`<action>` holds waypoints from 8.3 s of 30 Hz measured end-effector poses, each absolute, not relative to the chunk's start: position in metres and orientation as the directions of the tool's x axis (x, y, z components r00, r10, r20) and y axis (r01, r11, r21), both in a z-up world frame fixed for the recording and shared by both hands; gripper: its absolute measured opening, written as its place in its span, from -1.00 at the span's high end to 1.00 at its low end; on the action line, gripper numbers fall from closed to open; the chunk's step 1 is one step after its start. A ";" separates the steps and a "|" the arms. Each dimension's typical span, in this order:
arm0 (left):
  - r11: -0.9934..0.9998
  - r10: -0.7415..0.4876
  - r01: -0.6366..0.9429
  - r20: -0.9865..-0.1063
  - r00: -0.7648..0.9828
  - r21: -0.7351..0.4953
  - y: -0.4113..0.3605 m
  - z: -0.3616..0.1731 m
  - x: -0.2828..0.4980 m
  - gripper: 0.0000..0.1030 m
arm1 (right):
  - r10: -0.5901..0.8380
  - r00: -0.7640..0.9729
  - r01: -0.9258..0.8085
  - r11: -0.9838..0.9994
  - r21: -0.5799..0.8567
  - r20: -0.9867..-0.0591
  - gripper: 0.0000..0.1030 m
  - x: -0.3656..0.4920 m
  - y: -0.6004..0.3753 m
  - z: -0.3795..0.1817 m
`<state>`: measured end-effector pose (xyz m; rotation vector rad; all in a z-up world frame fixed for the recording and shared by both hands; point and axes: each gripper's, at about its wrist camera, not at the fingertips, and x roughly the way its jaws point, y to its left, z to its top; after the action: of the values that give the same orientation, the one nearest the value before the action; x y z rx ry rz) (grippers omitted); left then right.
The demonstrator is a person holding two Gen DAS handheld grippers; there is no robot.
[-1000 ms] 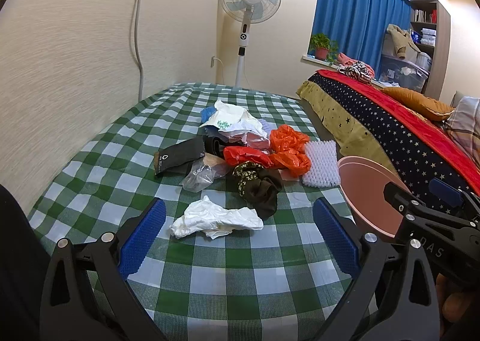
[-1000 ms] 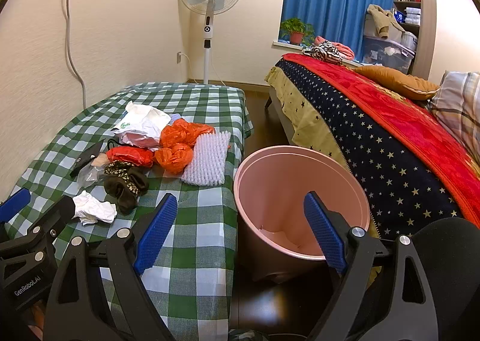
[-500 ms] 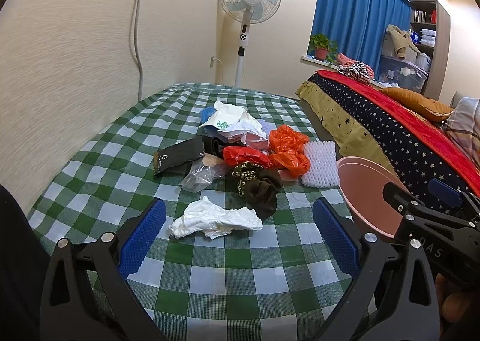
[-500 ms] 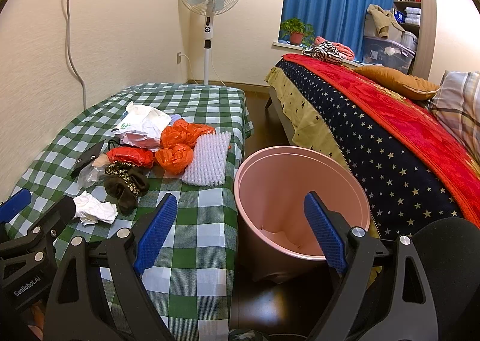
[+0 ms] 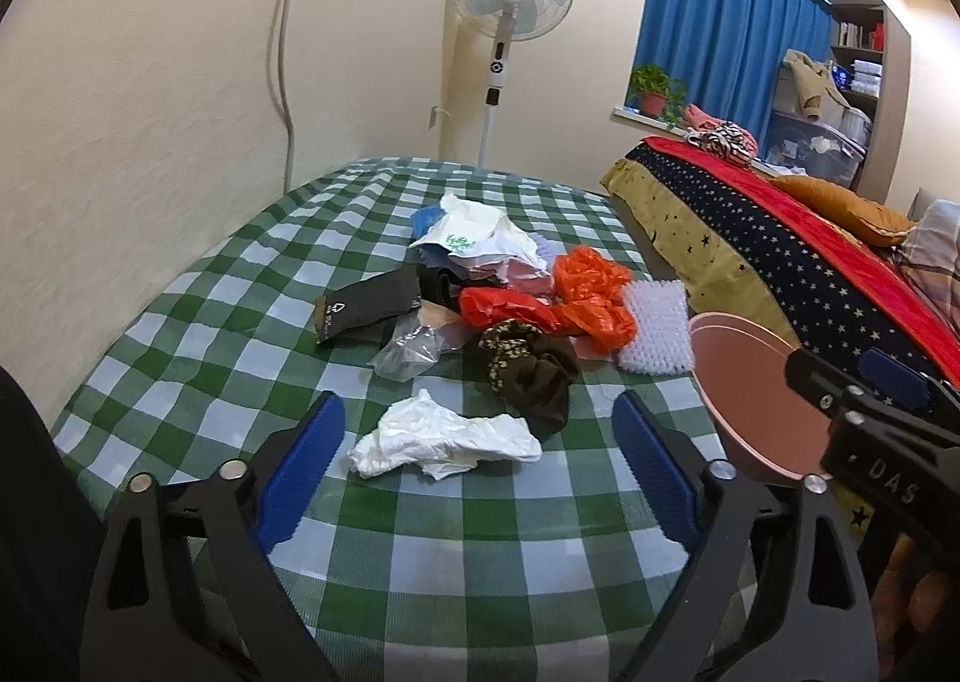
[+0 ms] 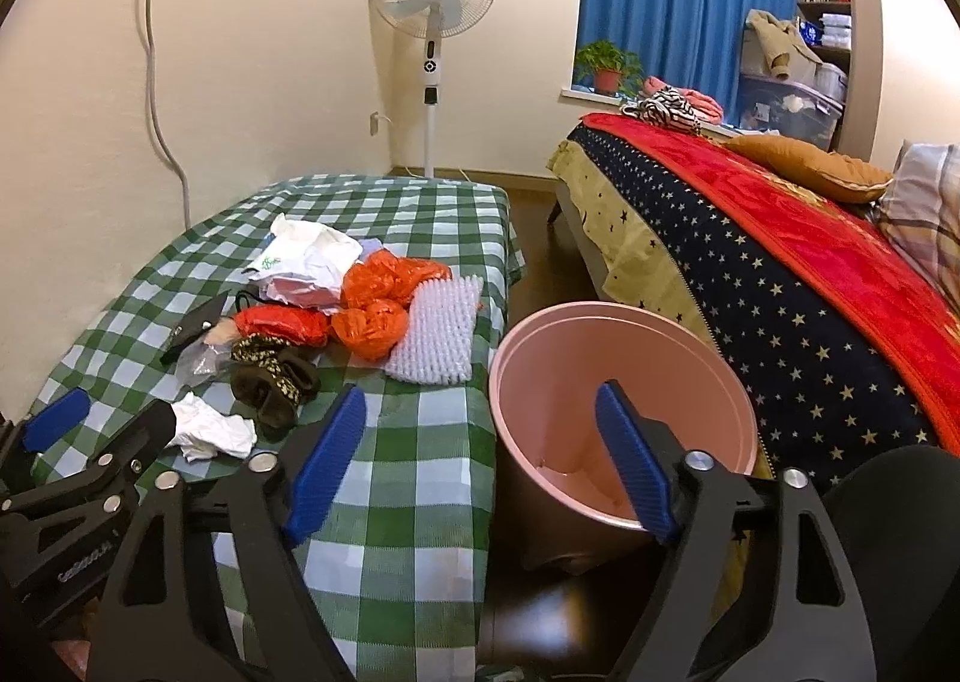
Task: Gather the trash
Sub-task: 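Grasp the white crumpled tissue with the left tool while the right tool grasps the white mesh foam sleeve, then carry both items over the pink bin and open both tools to drop them, then reach the left tool to the clear plastic bag while the right tool grasps the orange bag, then grasp the clear plastic bag with the left tool while the right tool lifts the orange bag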
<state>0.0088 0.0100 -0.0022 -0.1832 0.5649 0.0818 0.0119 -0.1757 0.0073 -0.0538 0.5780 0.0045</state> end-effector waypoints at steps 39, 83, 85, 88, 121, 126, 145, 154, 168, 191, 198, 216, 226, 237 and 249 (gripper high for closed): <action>0.938 0.009 -0.257 -0.726 0.687 -0.231 0.053 -0.060 0.060 0.42 | 0.128 0.654 -0.019 0.988 0.154 -0.746 0.78 0.152 -0.176 -0.066; 0.969 -0.230 0.147 -0.506 0.831 -0.198 -0.069 0.005 0.087 0.74 | -0.215 0.798 0.324 0.941 0.099 -0.563 0.82 0.058 -0.290 0.030; 0.965 -0.250 0.174 -0.498 0.830 -0.195 -0.083 0.004 0.096 0.73 | -0.237 0.787 0.351 0.931 0.097 -0.570 0.83 0.061 -0.296 0.029; 0.958 -0.283 0.212 -0.490 0.825 -0.195 -0.102 0.002 0.109 0.74 | -0.268 0.771 0.393 0.914 0.101 -0.578 0.83 0.064 -0.306 0.026; 0.905 -0.426 0.342 -0.541 0.725 -0.255 -0.140 -0.026 0.152 0.15 | -0.321 0.752 0.451 0.888 0.094 -0.576 0.34 0.069 -0.311 0.013; 0.909 -0.417 0.327 -0.532 0.737 -0.259 -0.134 -0.023 0.147 0.15 | -0.313 0.757 0.442 0.892 0.097 -0.573 0.29 0.068 -0.307 0.014; 0.984 -0.150 0.086 -0.467 0.872 -0.156 -0.053 0.002 0.096 0.15 | -0.103 0.843 0.237 0.952 0.194 -0.528 0.29 0.063 -0.259 0.014; 0.980 0.024 -0.116 -0.478 0.878 -0.163 0.001 0.000 0.081 0.15 | 0.046 0.839 0.110 0.961 0.252 -0.542 0.29 0.077 -0.228 0.001; 0.949 0.118 -0.250 -0.519 0.847 -0.193 0.033 -0.015 0.081 0.15 | 0.164 0.799 0.017 0.956 0.294 -0.578 0.29 0.102 -0.193 -0.025; 0.907 0.072 -0.329 -0.672 0.737 -0.264 0.068 -0.048 0.113 -0.07 | 0.250 0.694 -0.043 0.951 0.307 -0.675 -0.20 0.158 -0.144 -0.073; 0.911 0.053 -0.315 -0.681 0.730 -0.267 0.067 -0.050 0.117 -0.02 | 0.256 0.671 -0.047 0.951 0.305 -0.696 -0.10 0.163 -0.139 -0.079; 0.926 0.037 -0.274 -0.657 0.753 -0.261 0.061 -0.045 0.114 0.57 | 0.252 0.711 -0.097 0.960 0.264 -0.657 0.65 0.148 -0.139 -0.061; 0.944 0.069 -0.251 -0.613 0.787 -0.217 0.054 -0.024 0.100 0.68 | 0.236 0.749 -0.108 0.965 0.238 -0.619 0.65 0.126 -0.146 -0.040; 0.951 0.070 -0.224 -0.558 0.827 -0.213 0.051 -0.002 0.082 0.80 | 0.223 0.776 -0.114 0.970 0.216 -0.590 0.65 0.104 -0.154 -0.023; 0.967 0.048 -0.164 -0.493 0.869 -0.194 0.037 0.019 0.071 0.82 | 0.195 0.808 -0.100 0.976 0.196 -0.557 0.65 0.087 -0.165 -0.004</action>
<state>0.0706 0.0367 0.0193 -0.2345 0.5067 0.1119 0.0872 -0.1649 -0.0044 0.1600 0.6113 0.1583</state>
